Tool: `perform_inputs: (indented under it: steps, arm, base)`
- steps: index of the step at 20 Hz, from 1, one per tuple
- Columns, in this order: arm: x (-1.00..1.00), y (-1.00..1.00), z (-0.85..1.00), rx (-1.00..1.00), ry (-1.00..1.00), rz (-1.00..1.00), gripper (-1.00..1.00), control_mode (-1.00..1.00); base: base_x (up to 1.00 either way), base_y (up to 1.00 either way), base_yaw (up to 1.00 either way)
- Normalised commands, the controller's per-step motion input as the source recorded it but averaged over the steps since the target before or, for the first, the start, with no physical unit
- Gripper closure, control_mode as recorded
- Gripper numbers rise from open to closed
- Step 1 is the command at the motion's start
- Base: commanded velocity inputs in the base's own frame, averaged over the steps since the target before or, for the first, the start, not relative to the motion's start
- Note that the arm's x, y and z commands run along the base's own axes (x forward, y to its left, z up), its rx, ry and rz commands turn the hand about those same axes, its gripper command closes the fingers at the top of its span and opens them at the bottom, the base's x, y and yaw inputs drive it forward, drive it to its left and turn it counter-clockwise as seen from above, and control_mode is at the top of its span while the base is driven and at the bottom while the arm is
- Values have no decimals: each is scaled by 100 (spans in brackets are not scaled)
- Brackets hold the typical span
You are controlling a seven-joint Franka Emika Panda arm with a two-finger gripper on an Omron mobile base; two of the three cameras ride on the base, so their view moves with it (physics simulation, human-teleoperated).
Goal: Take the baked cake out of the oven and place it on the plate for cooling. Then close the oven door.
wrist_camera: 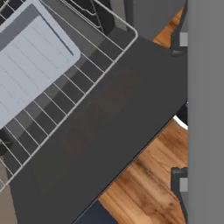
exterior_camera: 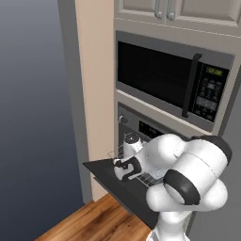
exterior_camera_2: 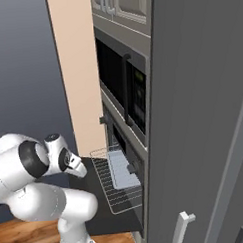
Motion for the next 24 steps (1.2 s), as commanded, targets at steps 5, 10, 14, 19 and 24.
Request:
perform_inputs:
  steps: [5,10,14,19,24]
  arm:
    - [43,-13,-44,3,0,-19,-100,-100]
    - [37,0,-51,0,0,-18,-100,-100]
    - [47,-1,-44,0,0,-18,-100,-100]
    - [30,0,-44,0,1,-16,-100,-100]
    - [0,0,-51,0,0,-14,-100,-100]
  base:
    - [0,0,0]
    - [0,0,0]
    - [0,0,0]
    - [0,0,0]
    - [0,0,0]
